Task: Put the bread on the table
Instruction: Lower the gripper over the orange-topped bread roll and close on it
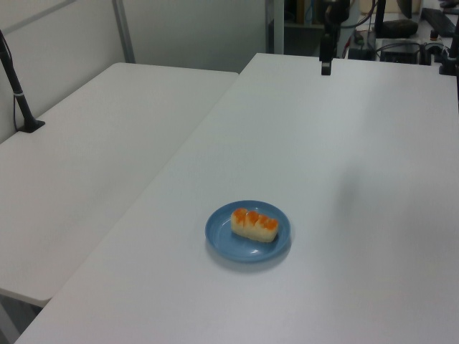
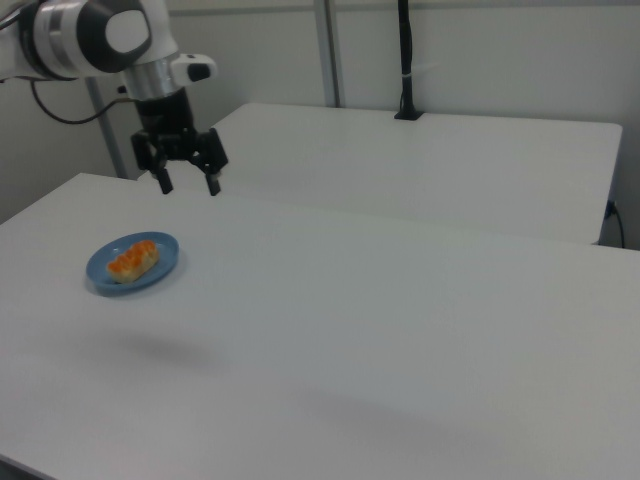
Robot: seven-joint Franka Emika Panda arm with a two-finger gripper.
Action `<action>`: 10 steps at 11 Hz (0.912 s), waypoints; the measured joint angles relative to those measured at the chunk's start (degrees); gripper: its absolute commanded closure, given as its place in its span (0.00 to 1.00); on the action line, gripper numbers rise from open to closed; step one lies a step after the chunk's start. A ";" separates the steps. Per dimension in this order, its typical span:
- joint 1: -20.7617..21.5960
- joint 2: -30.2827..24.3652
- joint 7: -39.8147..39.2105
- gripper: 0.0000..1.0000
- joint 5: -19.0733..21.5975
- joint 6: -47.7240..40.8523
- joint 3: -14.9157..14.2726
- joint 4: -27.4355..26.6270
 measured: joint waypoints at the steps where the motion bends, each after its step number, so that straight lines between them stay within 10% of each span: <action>1: 2.41 0.74 1.70 0.00 0.03 1.65 0.07 -0.02; 10: 17.37 17.51 30.14 0.00 3.16 27.83 0.46 -0.30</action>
